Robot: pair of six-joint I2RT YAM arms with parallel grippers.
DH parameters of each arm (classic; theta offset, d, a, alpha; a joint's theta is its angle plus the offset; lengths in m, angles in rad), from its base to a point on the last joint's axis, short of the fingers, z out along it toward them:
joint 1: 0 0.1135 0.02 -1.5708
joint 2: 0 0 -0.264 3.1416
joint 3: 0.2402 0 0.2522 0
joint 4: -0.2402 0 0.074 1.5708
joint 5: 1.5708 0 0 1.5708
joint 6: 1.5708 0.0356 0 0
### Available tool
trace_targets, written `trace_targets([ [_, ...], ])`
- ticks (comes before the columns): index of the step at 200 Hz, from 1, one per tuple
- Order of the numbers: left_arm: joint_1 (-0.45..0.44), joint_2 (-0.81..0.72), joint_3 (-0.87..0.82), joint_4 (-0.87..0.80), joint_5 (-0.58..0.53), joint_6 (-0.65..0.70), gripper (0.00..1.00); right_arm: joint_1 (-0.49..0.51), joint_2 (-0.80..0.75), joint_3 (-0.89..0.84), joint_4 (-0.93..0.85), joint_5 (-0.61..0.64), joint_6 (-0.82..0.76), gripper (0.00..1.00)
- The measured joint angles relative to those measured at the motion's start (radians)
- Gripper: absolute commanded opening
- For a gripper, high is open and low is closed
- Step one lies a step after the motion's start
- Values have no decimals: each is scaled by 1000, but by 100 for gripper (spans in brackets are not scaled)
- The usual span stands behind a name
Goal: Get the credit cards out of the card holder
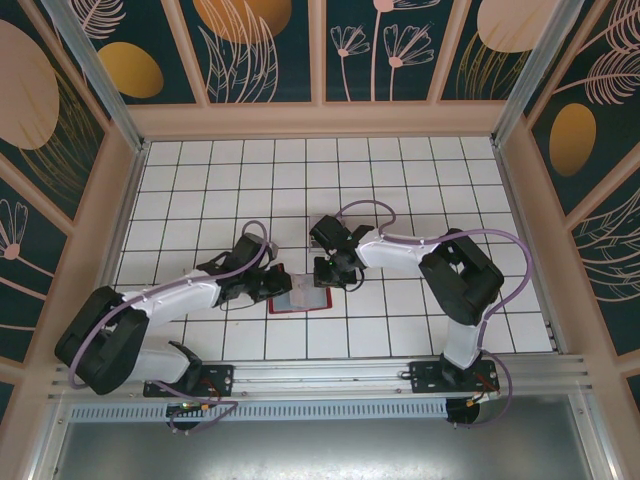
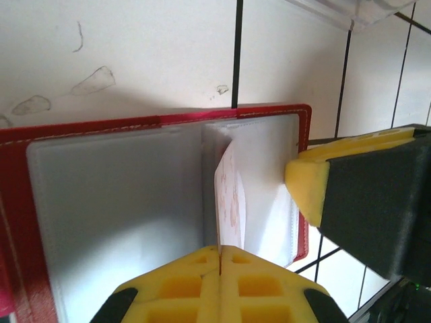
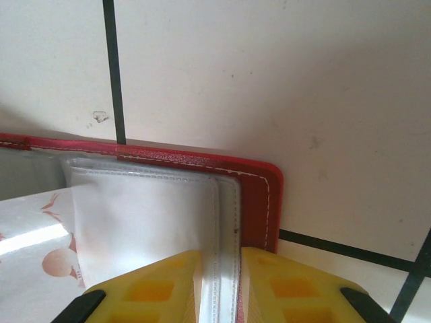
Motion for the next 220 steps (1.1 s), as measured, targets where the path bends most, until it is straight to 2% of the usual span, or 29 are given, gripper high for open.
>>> trace_targets([
  [61,0,-64,40,-114,-48,99,0,0,0,0,0,0,0,22],
  [107,0,-71,116,-164,-80,226,0,0,-6,0,-2,0,0,22],
  [167,0,-17,290,-190,-68,492,0,-18,-86,-4,-15,15,0,23],
  [220,0,82,487,-260,-81,787,0,-129,-238,-47,-35,58,-18,23],
])
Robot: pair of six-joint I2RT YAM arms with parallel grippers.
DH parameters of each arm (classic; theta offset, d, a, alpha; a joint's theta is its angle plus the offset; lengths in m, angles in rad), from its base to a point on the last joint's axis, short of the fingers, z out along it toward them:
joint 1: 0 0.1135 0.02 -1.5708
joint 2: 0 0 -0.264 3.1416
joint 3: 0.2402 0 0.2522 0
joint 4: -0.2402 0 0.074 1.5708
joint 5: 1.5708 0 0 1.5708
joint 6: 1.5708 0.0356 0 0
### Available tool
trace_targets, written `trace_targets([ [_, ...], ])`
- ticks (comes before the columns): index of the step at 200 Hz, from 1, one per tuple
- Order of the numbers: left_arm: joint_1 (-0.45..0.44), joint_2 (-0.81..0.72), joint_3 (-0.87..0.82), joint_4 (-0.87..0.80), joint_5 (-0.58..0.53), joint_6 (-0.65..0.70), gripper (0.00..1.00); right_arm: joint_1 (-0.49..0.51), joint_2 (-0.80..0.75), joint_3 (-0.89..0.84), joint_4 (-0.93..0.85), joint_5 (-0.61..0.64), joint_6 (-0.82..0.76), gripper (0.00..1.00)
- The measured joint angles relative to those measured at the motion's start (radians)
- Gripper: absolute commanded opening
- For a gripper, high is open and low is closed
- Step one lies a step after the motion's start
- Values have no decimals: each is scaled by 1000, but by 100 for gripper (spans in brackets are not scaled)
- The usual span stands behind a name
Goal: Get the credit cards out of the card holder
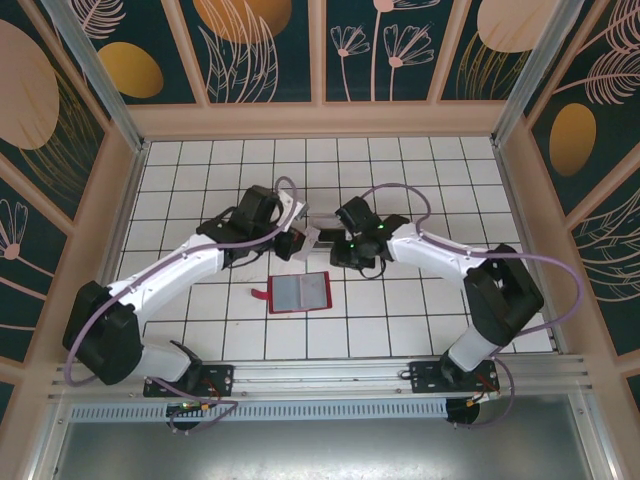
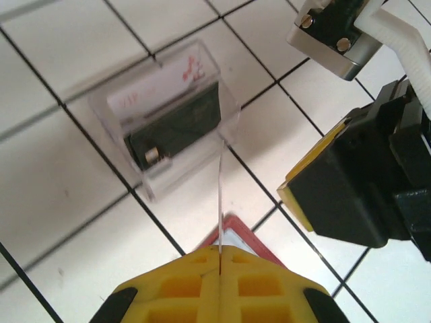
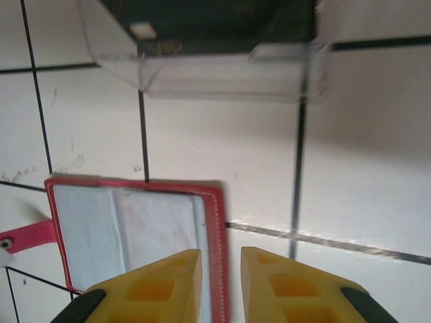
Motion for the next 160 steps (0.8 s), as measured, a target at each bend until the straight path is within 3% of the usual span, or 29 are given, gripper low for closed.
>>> trace_targets([
  [62,0,196,316,-176,-21,399,0,-102,-110,-65,-40,29,-43,23],
  [111,0,328,502,-344,-36,695,0,-126,-171,-106,-53,46,-47,23],
  [160,0,479,705,-491,-50,885,0,-126,-198,-139,-66,58,-40,23],
])
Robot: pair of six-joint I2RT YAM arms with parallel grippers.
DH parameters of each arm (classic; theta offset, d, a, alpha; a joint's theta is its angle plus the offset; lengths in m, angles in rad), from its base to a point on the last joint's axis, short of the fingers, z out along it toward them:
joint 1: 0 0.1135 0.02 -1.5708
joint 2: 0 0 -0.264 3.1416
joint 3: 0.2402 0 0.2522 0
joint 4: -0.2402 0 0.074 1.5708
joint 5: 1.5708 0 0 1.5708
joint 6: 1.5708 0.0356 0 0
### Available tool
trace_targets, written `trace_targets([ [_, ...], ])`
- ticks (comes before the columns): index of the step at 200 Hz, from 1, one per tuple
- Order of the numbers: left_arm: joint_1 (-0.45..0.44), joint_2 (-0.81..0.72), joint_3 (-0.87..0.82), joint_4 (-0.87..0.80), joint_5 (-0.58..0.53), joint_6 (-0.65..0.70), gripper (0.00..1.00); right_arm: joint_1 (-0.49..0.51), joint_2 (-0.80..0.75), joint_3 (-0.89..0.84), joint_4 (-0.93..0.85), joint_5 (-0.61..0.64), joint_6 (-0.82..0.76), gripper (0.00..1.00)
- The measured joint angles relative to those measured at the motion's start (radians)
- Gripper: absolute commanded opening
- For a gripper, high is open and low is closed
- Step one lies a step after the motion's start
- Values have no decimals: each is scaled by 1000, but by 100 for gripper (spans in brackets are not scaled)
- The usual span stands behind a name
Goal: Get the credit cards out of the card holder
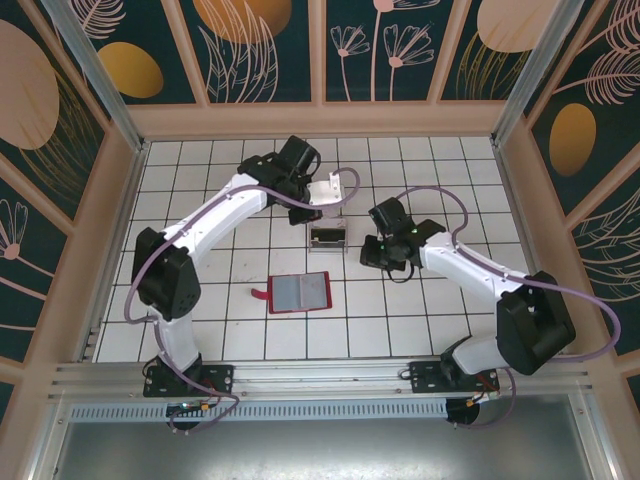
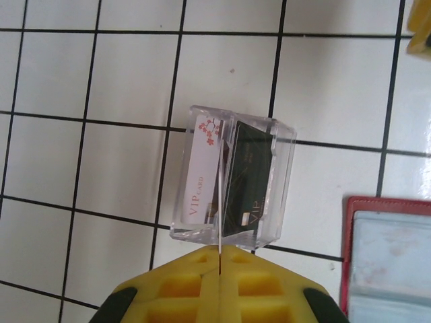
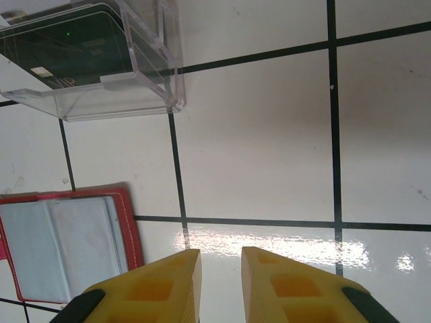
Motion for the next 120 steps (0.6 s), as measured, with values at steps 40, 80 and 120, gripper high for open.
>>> trace_targets([
  [40,0,132,147,-82,-8,68,0,0,-17,-3,-11,1,9,23],
  [80,0,232,264,-146,-4,93,0,0,-27,-4,-18,11,14,23],
  [120,0,295,322,-173,6,93,0,0,-32,-4,-21,19,14,23],
])
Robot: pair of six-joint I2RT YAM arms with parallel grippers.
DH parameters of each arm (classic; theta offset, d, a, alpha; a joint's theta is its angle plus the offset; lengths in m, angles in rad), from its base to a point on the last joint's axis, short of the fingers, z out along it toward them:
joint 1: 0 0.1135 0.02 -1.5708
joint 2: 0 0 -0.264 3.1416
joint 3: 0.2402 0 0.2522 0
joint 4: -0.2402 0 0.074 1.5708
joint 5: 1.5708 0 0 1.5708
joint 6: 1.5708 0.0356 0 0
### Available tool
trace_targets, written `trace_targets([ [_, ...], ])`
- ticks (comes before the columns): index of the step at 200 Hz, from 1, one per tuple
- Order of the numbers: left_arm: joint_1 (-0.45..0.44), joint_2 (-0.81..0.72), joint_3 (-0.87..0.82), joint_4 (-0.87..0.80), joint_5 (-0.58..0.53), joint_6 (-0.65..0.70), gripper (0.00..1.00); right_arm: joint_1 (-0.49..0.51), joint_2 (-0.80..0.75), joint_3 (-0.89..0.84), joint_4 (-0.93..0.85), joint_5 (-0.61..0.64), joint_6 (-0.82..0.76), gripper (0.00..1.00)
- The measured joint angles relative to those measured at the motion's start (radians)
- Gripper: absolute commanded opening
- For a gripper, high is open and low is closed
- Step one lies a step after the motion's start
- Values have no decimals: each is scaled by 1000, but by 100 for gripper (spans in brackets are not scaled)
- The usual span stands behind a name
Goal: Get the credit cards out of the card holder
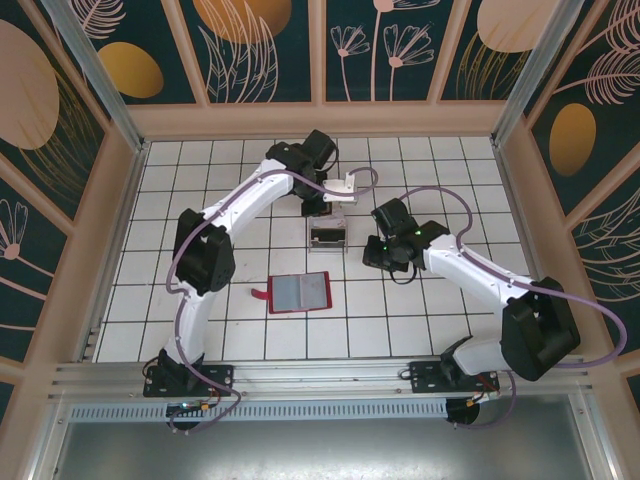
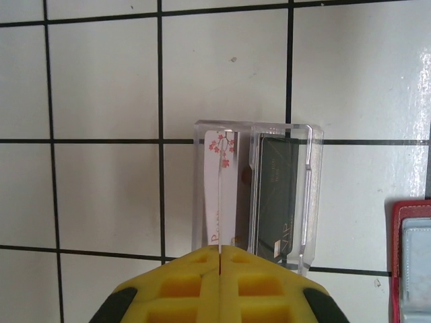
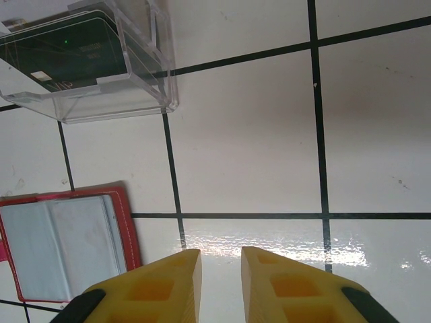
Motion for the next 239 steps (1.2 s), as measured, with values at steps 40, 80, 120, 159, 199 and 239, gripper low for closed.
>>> trace_targets([
  [40,0,46,7,-21,0,-1,0,0,0,-2,1,0,0,23],
  [80,0,62,7,-21,1,-2,1,0,-2,-17,1,0,0,23],
  [120,-3,101,42,-32,0,-1,12,0,-3,-21,1,0,0,23],
  [159,-10,157,102,-51,-34,-19,25,0,-11,-41,1,0,3,23],
  [199,-12,166,129,-27,-84,-61,31,0,-20,-45,1,0,3,23],
  [239,-11,151,112,55,-126,-111,29,0,-23,-45,2,-1,3,23],
])
